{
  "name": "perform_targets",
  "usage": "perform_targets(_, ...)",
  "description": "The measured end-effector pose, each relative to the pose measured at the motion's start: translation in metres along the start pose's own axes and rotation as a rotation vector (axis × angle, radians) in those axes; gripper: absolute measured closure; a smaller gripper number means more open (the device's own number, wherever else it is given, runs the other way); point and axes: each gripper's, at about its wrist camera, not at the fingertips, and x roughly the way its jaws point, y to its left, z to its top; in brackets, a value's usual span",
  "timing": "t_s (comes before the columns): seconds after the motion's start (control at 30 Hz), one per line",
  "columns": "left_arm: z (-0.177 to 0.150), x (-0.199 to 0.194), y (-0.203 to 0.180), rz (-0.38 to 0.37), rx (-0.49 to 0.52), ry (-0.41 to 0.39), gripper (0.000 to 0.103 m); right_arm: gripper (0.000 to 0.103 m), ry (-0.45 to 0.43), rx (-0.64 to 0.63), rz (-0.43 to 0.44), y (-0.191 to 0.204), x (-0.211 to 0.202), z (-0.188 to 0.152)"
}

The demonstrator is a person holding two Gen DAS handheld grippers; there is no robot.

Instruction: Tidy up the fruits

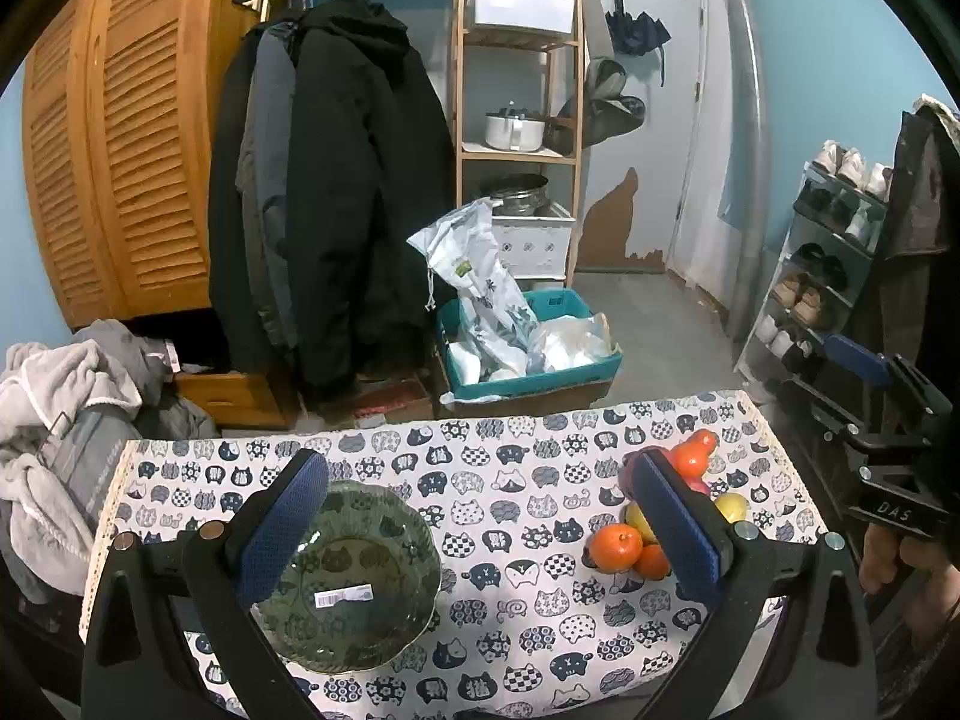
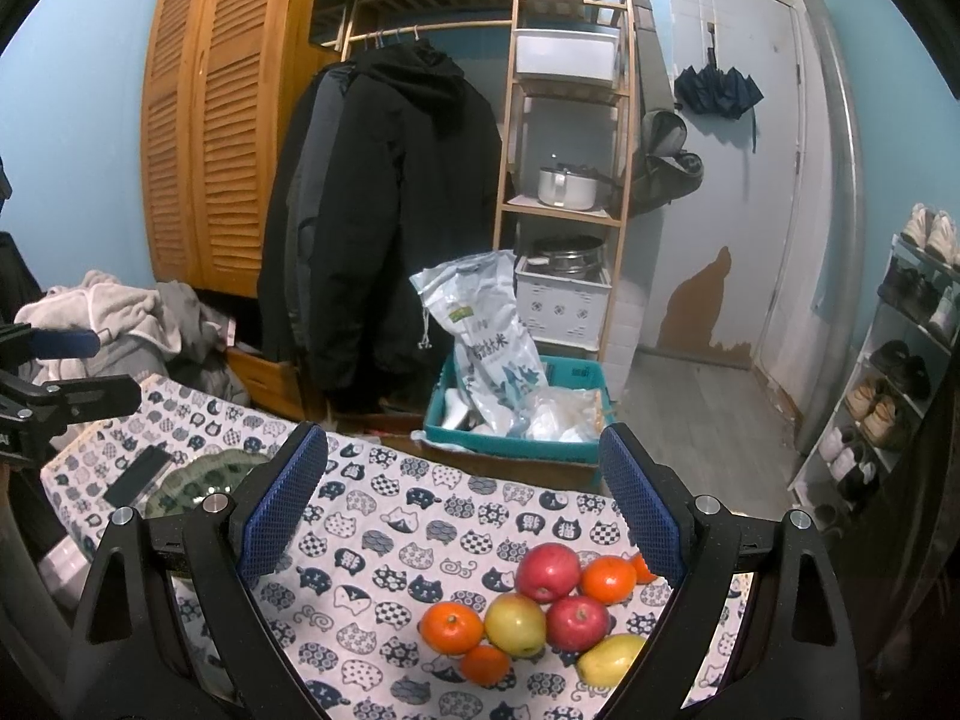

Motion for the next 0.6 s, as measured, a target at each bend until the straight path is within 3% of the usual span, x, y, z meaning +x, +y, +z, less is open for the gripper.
perform_targets(0.6,-0.0007,0.0002,-0.0008,-0.007,0.000,-0.008,0.001,0.013,-0.004,0.001,0.000,-0.0007,0.0000,0.0006)
